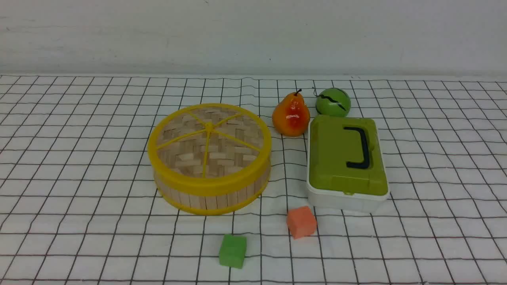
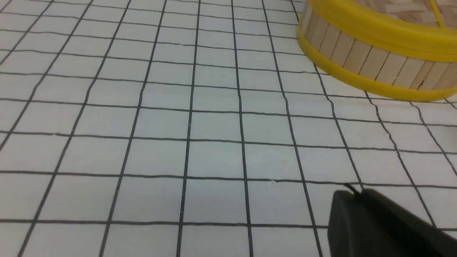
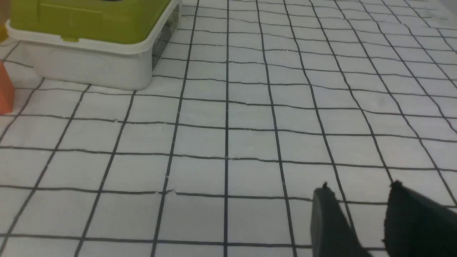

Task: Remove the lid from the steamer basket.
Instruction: Use the left arm to lift the lid of the steamer

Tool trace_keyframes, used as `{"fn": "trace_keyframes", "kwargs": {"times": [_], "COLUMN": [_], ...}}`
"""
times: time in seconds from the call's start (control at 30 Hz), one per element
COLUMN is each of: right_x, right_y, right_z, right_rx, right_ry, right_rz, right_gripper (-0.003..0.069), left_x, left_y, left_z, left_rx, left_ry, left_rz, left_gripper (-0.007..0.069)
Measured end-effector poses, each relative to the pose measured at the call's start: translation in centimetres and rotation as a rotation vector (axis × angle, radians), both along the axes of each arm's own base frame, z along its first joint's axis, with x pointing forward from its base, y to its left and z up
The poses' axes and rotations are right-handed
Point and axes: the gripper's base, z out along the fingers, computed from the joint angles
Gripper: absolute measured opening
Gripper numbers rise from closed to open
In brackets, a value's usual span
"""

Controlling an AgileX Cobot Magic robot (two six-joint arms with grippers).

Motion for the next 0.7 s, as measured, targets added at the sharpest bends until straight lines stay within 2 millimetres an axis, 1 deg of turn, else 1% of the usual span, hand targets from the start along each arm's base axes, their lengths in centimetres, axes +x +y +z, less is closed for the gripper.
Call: {"fn": "trace_keyframes", "kwargs": {"times": [0.7], "right_x": [0.0], "right_y": [0.0], "right_z": [0.0], "right_rx": [0.0], "right_ry": [0.0], "right_rz": [0.0], "right_gripper": [0.0239], "left_x": [0.0], "left_y": [0.04], "left_z": [0.0], "left_rx": [0.013], "left_ry": [-0.001], "left_rz": [0.001], "left_gripper": [0.0018]}}
